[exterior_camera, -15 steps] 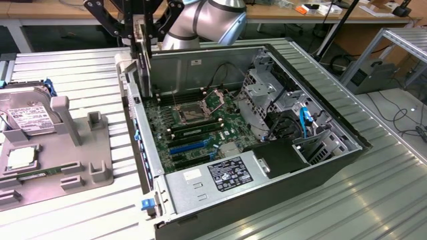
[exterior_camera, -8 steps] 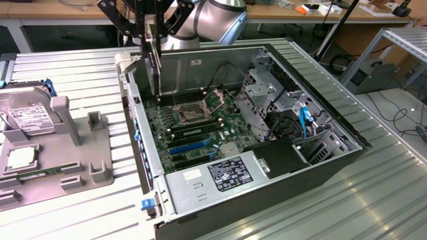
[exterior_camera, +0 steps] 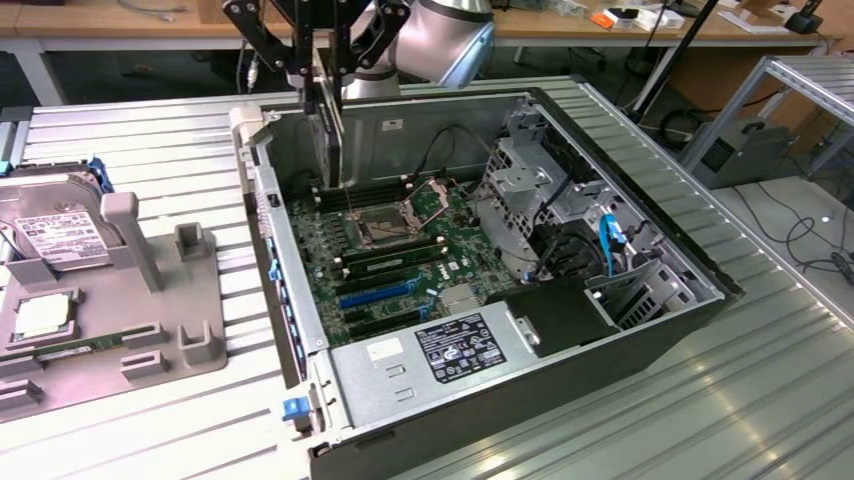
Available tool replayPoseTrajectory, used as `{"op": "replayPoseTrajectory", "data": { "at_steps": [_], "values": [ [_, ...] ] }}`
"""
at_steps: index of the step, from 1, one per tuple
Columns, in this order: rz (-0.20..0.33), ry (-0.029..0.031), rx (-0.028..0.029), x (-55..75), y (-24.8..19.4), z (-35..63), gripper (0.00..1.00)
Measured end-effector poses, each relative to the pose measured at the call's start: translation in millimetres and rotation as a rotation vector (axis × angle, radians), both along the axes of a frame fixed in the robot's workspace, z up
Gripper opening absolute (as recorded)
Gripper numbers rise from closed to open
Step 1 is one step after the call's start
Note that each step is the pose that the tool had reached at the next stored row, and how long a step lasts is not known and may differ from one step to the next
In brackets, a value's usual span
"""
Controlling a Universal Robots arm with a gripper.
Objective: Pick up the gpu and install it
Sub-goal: 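Pick up the gpu and move the gpu toward the slot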
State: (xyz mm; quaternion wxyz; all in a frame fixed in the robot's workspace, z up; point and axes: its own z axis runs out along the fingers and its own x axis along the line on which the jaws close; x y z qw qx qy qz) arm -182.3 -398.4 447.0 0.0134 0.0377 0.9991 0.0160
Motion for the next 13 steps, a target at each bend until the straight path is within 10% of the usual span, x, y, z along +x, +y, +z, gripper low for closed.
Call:
{"op": "replayPoseTrajectory", "data": {
  "at_steps": [13],
  "values": [
    [0.0, 0.0, -0.0017, 31.9, 0.0, -0.1, 0.27]
  ]
}}
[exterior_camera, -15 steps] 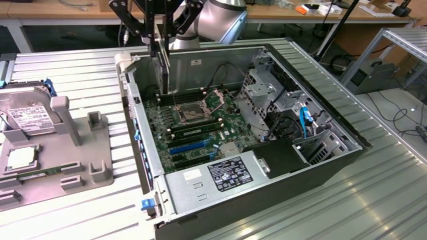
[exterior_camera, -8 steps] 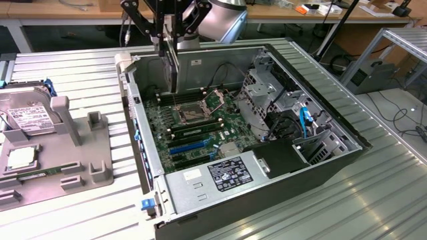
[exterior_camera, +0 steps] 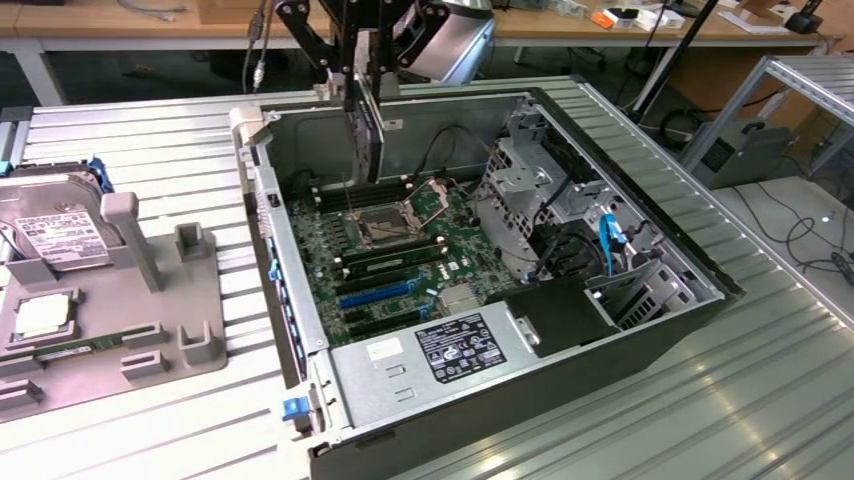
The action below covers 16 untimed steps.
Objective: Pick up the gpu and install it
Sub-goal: 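Pick up the gpu and move the gpu toward the slot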
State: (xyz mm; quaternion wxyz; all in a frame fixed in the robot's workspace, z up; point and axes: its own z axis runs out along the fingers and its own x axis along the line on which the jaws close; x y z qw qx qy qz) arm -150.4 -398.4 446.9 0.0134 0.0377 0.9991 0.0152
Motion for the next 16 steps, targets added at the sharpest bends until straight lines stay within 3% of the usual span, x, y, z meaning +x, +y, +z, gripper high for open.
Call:
{"op": "replayPoseTrajectory", "data": {
  "at_steps": [16],
  "values": [
    [0.0, 0.0, -0.0068, 46.6, 0.0, -5.1, 0.27]
  ]
}}
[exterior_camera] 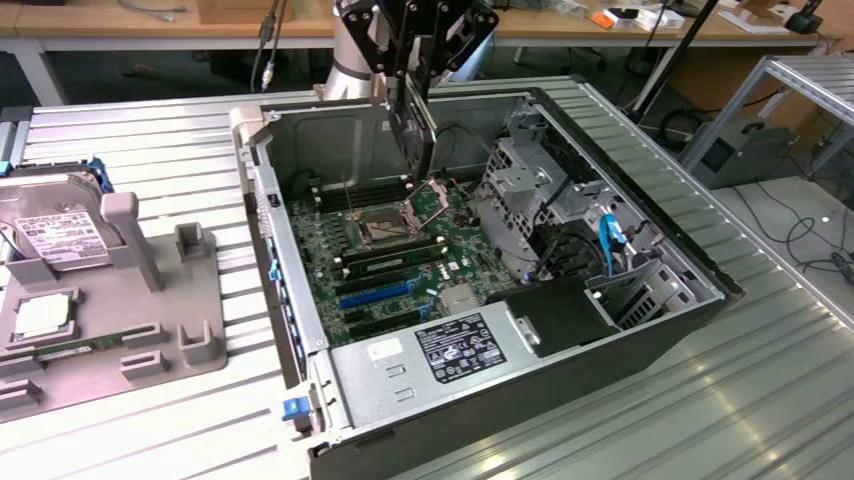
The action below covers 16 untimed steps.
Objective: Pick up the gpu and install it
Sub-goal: 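Pick up the gpu and move the gpu toward the slot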
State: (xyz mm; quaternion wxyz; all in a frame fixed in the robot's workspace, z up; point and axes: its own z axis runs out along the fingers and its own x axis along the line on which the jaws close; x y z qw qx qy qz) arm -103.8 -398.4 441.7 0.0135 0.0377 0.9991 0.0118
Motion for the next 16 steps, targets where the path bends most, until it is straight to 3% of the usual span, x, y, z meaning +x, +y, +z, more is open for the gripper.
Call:
{"op": "replayPoseTrajectory", "data": {
  "at_steps": [16],
  "values": [
    [0.0, -0.0001, -0.0121, 19.3, 0.0, -11.0, 0.27]
  ]
}}
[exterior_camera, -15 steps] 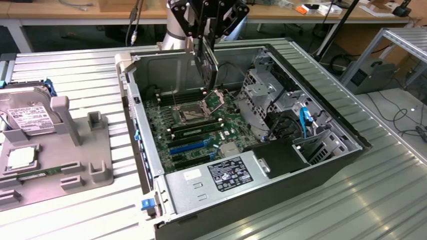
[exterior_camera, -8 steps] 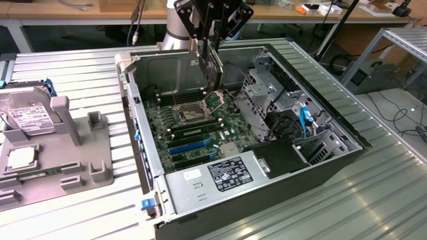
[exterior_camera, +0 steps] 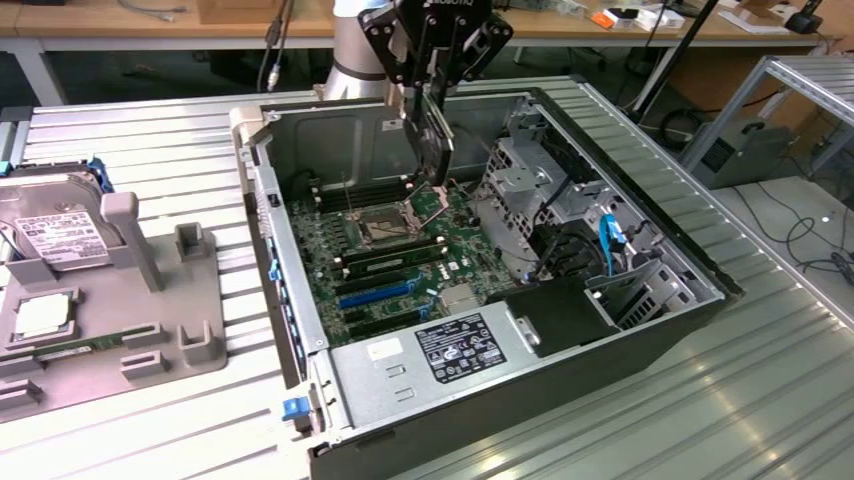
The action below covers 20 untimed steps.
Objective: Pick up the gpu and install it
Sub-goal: 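Pick up the gpu and move the gpu toward the slot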
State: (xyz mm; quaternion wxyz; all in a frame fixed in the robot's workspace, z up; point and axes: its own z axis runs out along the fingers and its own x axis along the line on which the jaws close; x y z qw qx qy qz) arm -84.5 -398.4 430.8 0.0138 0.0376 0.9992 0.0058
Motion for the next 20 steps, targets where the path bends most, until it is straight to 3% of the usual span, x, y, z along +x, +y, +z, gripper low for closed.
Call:
{"op": "replayPoseTrajectory", "data": {
  "at_steps": [7, 20],
  "values": [
    [0.0, 0.0, -0.0031, 12.4, 0.0, -4.0, 0.27],
    [0.0, 0.0, -0.0077, 17.0, 0.0, -14.3, 0.27]
  ]
}}
